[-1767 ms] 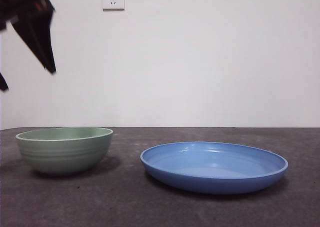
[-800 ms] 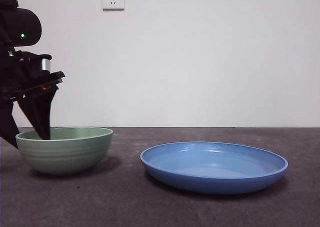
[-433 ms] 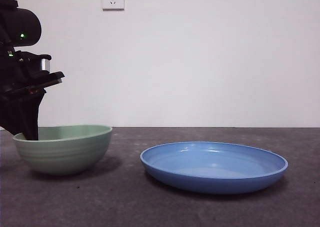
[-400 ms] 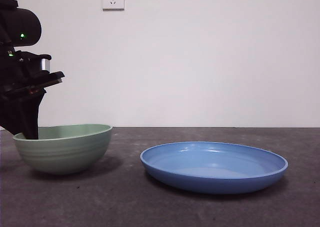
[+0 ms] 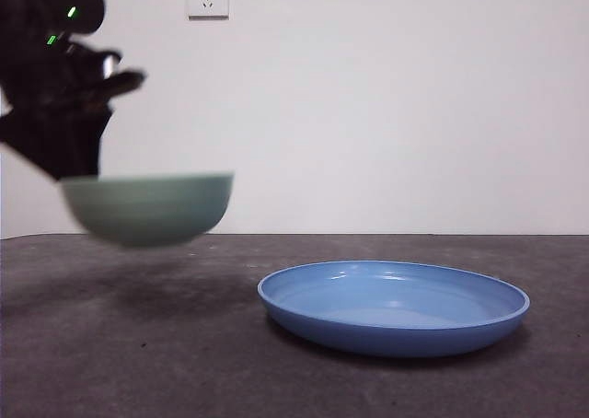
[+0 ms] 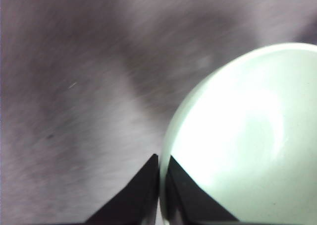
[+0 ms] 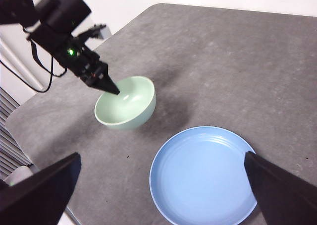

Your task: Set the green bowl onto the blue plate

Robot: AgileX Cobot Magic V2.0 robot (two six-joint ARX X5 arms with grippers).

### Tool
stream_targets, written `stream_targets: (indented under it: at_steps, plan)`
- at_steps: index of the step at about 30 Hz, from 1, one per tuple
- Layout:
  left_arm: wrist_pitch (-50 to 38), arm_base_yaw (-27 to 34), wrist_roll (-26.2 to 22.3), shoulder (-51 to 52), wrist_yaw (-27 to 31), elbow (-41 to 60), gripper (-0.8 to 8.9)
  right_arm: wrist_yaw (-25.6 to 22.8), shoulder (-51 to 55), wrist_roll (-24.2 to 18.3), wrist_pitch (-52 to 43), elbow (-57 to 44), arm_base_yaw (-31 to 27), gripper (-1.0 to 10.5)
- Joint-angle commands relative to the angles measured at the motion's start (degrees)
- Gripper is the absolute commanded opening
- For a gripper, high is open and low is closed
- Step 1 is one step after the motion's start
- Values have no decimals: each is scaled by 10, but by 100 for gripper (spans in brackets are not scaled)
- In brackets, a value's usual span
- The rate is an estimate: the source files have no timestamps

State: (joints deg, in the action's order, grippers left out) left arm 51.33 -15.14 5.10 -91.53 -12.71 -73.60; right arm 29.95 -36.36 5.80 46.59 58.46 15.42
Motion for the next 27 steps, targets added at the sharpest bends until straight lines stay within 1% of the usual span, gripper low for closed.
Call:
stream_targets:
  at_steps: [1, 7, 15, 21, 27]
  plan:
    - [11, -27, 34, -19, -1, -49, 15, 1, -2, 3, -2, 11, 3, 656]
    - [33, -101, 62, -70, -1, -133, 15, 1, -2, 11, -2, 11, 3, 656]
    - [47, -194, 77, -174, -1, -236, 15, 0, -2, 11, -2, 11, 3, 656]
    - [48, -235, 82, -241, -1, -289, 15, 0, -2, 10, -2, 11, 3, 656]
    - [42, -250, 90, -282, 2, -302, 15, 0, -2, 10, -2, 11, 3, 656]
